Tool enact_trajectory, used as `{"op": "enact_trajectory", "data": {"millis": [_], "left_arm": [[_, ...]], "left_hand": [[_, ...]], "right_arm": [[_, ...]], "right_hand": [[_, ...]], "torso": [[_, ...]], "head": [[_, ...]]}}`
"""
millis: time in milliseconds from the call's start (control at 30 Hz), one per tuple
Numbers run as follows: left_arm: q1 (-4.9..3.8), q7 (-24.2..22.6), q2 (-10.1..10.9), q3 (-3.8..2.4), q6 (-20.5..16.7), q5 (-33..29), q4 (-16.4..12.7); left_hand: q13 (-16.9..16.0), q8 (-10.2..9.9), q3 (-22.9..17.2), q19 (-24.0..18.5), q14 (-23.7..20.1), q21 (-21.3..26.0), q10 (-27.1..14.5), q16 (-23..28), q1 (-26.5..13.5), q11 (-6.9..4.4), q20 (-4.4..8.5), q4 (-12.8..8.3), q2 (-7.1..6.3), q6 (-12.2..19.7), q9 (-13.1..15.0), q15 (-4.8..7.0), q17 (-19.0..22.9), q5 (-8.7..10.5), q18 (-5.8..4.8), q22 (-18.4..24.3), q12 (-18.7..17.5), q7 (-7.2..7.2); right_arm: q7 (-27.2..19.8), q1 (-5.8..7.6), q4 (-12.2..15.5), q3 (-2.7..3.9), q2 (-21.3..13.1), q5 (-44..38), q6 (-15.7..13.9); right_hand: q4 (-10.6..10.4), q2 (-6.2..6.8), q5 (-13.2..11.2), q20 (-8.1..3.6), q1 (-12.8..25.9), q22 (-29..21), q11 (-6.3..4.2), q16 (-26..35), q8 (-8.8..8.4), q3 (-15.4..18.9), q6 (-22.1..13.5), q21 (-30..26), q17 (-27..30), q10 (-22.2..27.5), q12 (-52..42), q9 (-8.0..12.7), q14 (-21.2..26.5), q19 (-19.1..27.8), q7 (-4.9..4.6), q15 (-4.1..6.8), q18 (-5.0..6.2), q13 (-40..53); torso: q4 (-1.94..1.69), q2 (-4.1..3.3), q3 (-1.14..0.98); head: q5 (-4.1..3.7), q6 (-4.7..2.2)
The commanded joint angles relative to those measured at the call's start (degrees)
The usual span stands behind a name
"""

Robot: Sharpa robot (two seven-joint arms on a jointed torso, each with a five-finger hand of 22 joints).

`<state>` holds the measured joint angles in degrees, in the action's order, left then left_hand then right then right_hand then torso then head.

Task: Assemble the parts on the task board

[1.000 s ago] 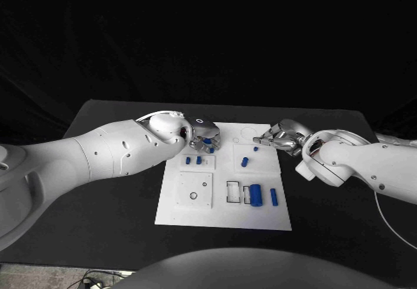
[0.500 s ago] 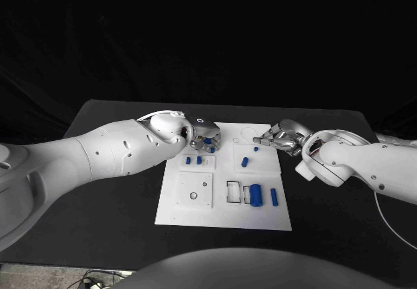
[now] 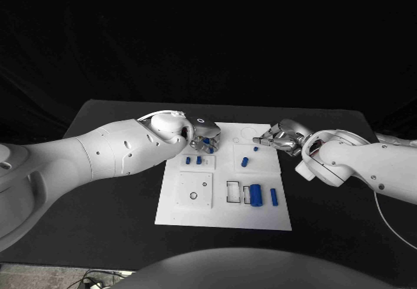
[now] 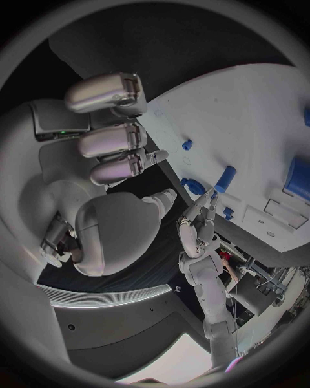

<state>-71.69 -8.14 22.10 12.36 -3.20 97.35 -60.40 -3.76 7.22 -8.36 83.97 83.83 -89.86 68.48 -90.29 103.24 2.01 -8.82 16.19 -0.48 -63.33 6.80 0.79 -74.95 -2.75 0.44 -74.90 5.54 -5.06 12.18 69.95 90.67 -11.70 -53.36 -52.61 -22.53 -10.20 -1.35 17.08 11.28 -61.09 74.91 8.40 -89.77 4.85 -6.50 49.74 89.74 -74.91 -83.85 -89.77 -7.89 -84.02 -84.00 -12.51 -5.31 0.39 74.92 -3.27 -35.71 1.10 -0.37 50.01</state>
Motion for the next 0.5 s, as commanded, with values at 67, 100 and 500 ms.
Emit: {"op": "enact_trajectory", "data": {"millis": [67,100,500], "left_arm": [[0.25,-1.1,0.3,0.15,-0.6,1.3,-0.1],[0.25,-1.3,0.4,0.14,-1.2,1.4,-0.2],[-0.32,-2.5,3.3,0.01,-7.0,1.7,-3.3]], "left_hand": [[-0.1,0.4,-0.6,6.0,6.2,-0.1,0.8,0.3,-0.6,0.07,0.45,-0.1,-0.27,-0.7,0.2,-0.36,-15.1,-0.07,-0.44,-15.1,0.4,-0.11],[-0.1,0.4,-0.6,6.0,6.2,-0.1,0.9,0.3,-0.6,0.09,0.45,-0.1,-0.29,-0.8,0.2,-0.38,-15.1,-0.07,-0.44,-15.1,0.3,-0.13],[0.0,0.4,-0.8,6.0,6.2,-0.1,1.4,0.3,-0.8,0.28,0.46,0.0,-0.61,-1.3,0.2,-0.55,-15.1,-0.07,-0.44,-15.1,0.1,-0.34]], "right_arm": [[-0.1,-0.03,0.0,0.0,0.0,-0.1,0.8],[-0.1,-0.03,0.0,0.0,0.0,-0.1,0.8],[-0.2,-0.03,-0.2,-0.01,-0.1,-0.1,0.9]], "right_hand": [[-0.1,-0.4,0.2,0.41,0.0,15.1,0.13,-0.2,0.28,0.4,0.4,0.3,-15.1,-6.2,-0.2,-0.1,-6.0,-6.0,0.17,-0.08,-0.39,15.1],[-0.1,-0.4,0.2,0.41,0.0,15.1,0.13,-0.2,0.28,0.4,0.4,0.3,-15.1,-6.2,-0.2,-0.1,-6.0,-6.0,0.17,-0.08,-0.39,15.1],[-0.1,-0.4,0.2,0.41,0.0,15.1,0.13,-0.2,0.28,0.4,0.4,0.3,-15.1,-6.2,-0.2,-0.1,-6.0,-6.0,0.17,-0.08,-0.39,15.1]], "torso": [[-0.03,-0.03,0.02],[-0.05,-0.01,0.03],[-0.12,0.08,-0.02]], "head": [[-0.15,-0.01],[-0.19,-0.01],[-0.15,-0.01]]}}
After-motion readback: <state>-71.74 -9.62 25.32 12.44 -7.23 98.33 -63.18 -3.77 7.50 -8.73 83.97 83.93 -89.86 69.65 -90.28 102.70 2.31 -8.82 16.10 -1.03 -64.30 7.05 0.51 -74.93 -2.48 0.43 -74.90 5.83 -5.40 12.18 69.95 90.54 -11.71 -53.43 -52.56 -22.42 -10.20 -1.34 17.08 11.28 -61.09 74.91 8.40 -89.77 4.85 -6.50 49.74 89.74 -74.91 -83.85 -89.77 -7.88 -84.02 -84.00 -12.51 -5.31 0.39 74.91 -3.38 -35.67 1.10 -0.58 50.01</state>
